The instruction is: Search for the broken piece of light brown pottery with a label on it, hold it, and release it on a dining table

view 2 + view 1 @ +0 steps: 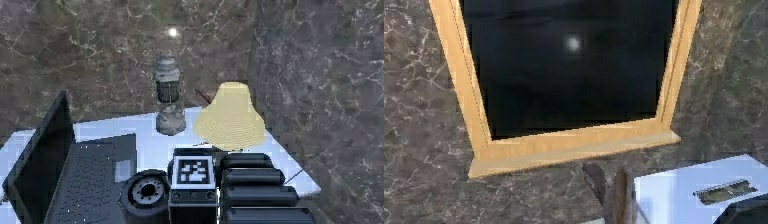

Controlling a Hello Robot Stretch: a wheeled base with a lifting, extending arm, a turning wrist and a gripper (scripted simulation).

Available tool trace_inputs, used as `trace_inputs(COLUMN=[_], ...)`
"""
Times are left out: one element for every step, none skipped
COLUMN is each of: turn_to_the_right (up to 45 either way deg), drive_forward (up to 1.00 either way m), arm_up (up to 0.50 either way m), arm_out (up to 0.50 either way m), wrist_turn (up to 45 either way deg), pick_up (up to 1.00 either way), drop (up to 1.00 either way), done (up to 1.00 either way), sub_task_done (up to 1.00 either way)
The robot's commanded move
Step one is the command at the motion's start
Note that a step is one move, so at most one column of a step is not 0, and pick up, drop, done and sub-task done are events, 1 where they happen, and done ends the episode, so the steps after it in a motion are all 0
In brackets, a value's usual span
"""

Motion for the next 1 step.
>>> trace_inputs(turn_to_the_right=[-45.0], drive_forward=[0.0], arm_up=[0.0], arm_out=[0.0], wrist_turn=[0.0], pick_up=[0.0], drop=[0.0], done=[0.0], sub_task_done=[0.0])
